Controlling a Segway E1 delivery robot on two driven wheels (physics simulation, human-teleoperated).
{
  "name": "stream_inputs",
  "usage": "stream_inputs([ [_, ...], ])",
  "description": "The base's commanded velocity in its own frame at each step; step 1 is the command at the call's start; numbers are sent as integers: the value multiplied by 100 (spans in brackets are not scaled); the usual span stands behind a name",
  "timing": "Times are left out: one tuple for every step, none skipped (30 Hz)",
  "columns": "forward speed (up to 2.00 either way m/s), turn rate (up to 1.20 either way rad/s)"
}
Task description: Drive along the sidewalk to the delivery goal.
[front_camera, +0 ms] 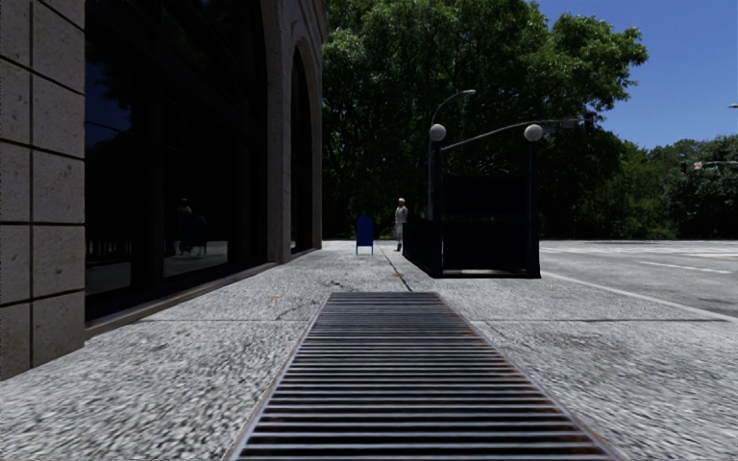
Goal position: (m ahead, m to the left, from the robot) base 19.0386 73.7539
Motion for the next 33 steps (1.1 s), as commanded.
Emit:
stream_inputs([
  [193, 0],
  [193, 0],
  [193, 0],
  [193, 0],
  [193, 0],
  [193, 0],
  [193, 0],
  [193, 0],
  [193, 0],
  [193, 0],
  [193, 0],
  [193, 0],
  [193, 0],
  [193, 0],
  [193, 5],
  [193, 17],
  [193, 17],
  [193, 25],
  [193, 28],
  [193, 28],
  [193, 28],
  [193, 28],
  [193, 10],
  [193, 10],
  [193, 8],
  [193, 0],
  [193, 0],
  [193, 0],
  [193, 0],
  [193, 0],
  [193, 0],
  [193, 0],
  [193, 0],
])
